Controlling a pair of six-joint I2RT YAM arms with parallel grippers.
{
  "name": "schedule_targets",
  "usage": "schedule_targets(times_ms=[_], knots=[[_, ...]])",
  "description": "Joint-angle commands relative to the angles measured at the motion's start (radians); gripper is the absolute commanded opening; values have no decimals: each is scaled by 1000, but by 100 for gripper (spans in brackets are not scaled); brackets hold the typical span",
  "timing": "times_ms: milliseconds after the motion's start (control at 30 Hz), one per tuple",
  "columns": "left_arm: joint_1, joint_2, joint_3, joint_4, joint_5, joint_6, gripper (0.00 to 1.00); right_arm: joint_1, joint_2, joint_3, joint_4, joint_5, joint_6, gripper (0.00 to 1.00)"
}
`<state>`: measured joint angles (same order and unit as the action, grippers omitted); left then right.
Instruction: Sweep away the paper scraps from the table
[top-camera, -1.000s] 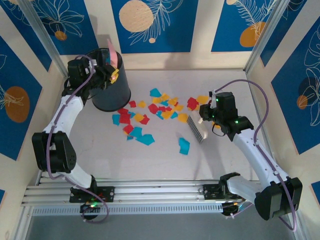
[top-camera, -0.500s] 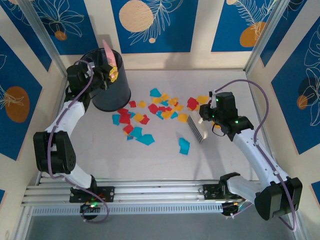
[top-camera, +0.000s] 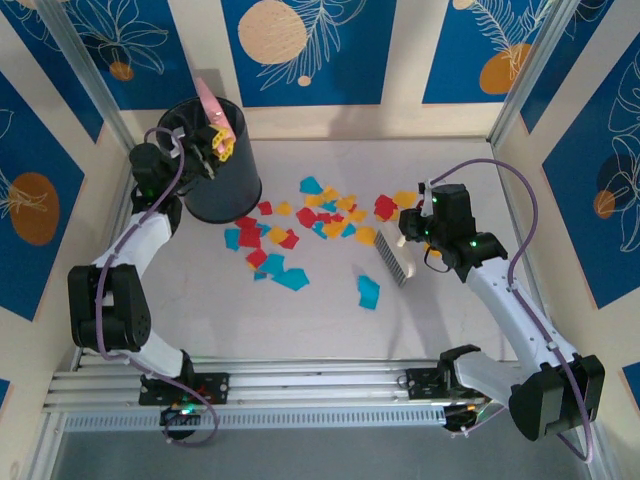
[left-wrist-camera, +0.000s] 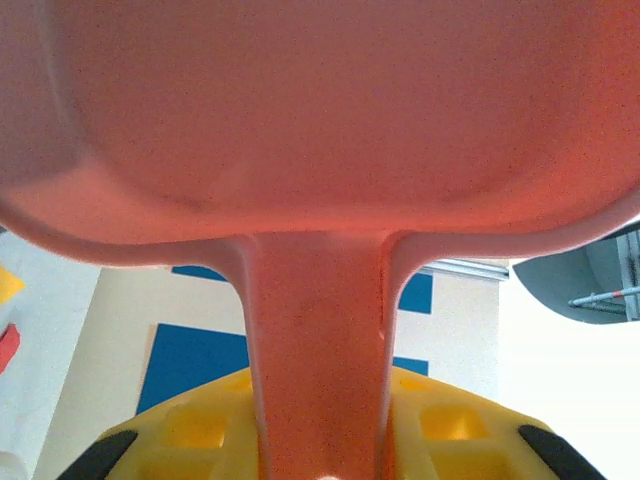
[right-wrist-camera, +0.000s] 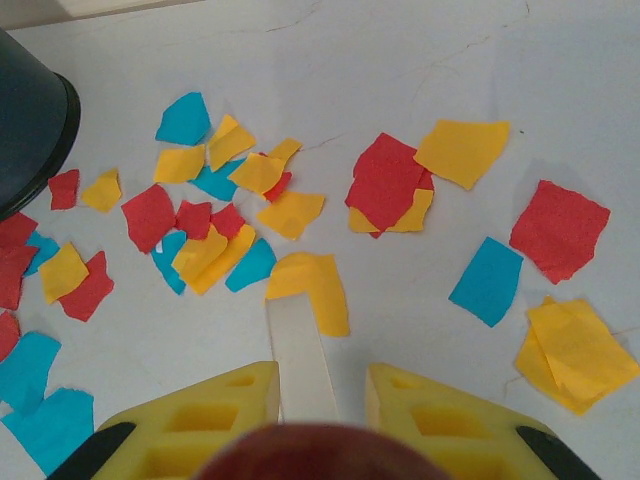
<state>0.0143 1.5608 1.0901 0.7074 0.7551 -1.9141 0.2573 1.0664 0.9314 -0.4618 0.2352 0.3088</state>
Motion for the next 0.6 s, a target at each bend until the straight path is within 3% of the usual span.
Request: schedule_targets(times_ms=[0, 67, 300, 567], knots=[[10, -25, 8, 50, 31, -2, 0, -5, -2, 40, 11, -3, 12, 0], [11, -38, 36, -27, 41, 94, 0, -5, -3, 41, 12, -15, 15, 0], [3, -146, 172, -621, 35, 641, 0, -15, -1, 28, 38, -106, 10, 0], [-40, -169, 327, -1149, -43, 1174, 0, -32, 1, -19, 101, -367, -30, 0]])
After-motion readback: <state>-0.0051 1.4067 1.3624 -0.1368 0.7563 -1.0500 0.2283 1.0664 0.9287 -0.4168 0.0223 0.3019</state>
